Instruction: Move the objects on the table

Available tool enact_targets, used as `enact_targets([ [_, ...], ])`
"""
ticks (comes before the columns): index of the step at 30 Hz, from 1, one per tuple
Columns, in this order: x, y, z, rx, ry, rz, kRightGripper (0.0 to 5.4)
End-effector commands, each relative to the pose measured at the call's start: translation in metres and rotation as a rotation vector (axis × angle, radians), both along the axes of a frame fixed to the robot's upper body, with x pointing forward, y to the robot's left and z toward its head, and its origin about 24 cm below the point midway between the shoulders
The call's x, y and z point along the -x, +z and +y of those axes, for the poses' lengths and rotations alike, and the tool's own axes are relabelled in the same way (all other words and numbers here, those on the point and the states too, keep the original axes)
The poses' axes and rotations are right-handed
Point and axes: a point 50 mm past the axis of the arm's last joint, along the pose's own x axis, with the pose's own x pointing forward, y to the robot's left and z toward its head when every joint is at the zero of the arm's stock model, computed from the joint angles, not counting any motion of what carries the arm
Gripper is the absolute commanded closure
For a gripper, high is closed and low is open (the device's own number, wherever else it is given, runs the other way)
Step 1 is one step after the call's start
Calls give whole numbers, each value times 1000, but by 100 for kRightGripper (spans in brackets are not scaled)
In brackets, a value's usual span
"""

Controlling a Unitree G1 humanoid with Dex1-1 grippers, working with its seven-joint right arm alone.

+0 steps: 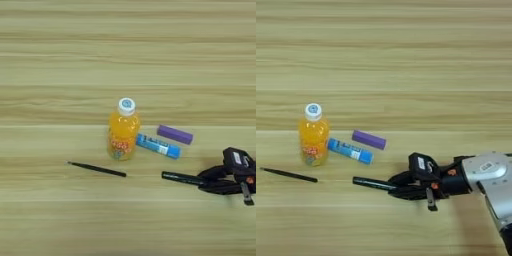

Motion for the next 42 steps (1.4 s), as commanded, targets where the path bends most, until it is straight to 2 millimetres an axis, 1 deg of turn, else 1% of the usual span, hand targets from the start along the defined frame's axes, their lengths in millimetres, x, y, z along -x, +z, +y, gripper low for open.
enact_targets([
  [1, -16, 16, -3, 37, -14, -100, 442],
  [4, -17, 12, -3, 42, -20, -93, 442],
  [5, -18, 12, -3, 42, -22, -94, 406],
  [9, -20, 13, -2, 29, -29, -102, 369],
  [12, -20, 15, -1, 18, -28, -107, 334],
  [13, -21, 16, -1, 11, -29, -111, 312],
  [16, -22, 24, 0, -22, -29, -124, 264],
  [17, -22, 26, 0, -31, -29, -129, 262],
  [18, -23, 27, 0, -36, -29, -133, 243],
  [22, -25, 36, 1, -58, -32, -160, 201],
  [23, -26, 39, 1, -63, -30, -169, 183],
  [25, -28, 48, 2, -99, -29, -194, 159],
  [28, -30, 71, 3, -176, -26, -251, 115],
  [29, -30, 80, 4, -207, -26, -271, 109],
  [31, -31, 95, 4, -277, -30, -299, 70],
  [33, -31, 105, 7, -338, -34, -317, 45],
  [35, -33, 110, 10, -382, -43, -324, 21],
  [37, -35, 110, 15, -407, -52, -326, 5],
  [42, -46, 101, 31, -431, -78, -329, 5],
])
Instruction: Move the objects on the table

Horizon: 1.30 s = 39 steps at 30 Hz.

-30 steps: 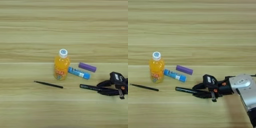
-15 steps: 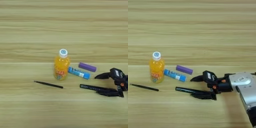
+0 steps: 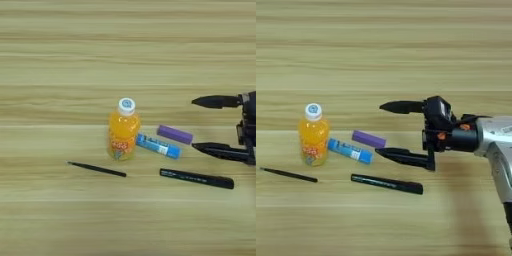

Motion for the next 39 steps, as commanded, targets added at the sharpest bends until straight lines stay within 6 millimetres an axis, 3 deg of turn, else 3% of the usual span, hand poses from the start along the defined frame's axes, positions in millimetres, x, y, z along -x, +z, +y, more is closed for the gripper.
enact_targets([
  [1, -15, 18, 13, 10, -21, -112, 5],
  [9, -24, 5, 37, -5, 18, -104, 5],
  [39, -29, -17, 92, -28, 147, -66, 5],
])
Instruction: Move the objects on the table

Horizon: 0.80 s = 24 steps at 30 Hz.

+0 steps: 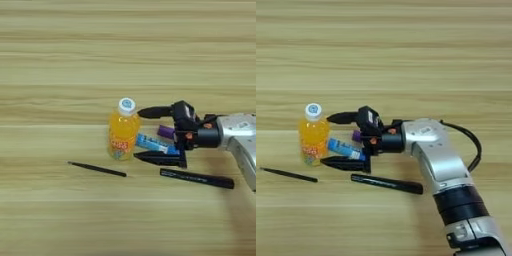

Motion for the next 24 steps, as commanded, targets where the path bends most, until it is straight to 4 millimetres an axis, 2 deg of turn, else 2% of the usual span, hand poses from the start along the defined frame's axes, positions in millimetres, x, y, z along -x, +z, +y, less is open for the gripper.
enact_targets([
  [1, -14, 27, 11, -5, -4, -137, 5],
  [15, -25, 23, 30, -3, -44, -169, 5],
  [24, -23, 20, 34, 8, -27, -165, 110],
])
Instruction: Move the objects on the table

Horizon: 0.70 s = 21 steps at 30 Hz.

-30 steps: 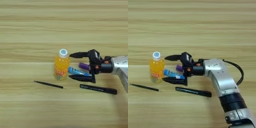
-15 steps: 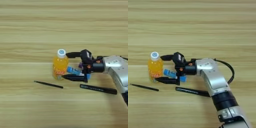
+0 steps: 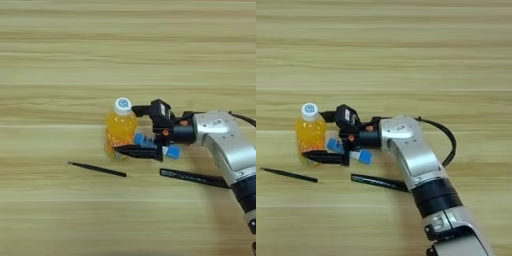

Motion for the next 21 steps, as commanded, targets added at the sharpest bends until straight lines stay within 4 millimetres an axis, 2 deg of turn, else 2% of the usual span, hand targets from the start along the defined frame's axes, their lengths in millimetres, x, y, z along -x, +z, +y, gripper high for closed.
enact_targets([
  [1, -11, 25, 5, -7, -4, -122, 117],
  [12, -12, 22, 9, -7, -2, -113, 211],
  [21, -13, 21, 9, -18, -15, -109, 227],
])
